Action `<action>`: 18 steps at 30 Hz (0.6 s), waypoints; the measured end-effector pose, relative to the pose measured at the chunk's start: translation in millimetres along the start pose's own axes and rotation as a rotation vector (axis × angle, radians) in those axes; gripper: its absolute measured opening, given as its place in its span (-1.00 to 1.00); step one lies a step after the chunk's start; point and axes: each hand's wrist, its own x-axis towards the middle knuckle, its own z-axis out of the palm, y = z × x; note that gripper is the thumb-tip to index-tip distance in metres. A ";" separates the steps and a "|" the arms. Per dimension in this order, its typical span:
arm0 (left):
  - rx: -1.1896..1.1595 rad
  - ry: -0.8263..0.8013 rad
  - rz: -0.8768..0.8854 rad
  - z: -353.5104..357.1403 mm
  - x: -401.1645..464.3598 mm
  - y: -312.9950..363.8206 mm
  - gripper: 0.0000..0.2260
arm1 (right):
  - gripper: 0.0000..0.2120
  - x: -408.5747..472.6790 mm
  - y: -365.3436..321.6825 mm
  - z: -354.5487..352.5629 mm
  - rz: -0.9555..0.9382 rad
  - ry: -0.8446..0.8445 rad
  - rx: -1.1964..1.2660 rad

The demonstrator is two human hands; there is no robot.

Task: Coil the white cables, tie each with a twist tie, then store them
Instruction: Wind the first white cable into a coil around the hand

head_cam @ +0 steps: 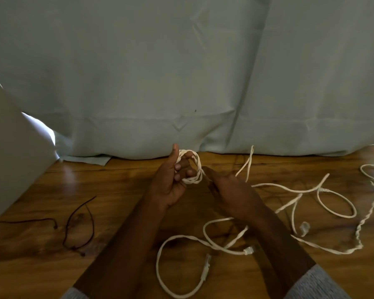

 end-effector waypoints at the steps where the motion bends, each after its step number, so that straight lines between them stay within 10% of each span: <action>1: -0.009 -0.012 0.006 1.7 -1.2 2.4 -0.61 | -0.61 -1.4 -1.1 -1.7 -0.002 -0.005 -0.007; 18: 0.036 0.163 0.391 16.6 8.8 6.4 -0.83 | -0.60 -2.0 -5.8 -2.7 -0.034 -0.317 -0.220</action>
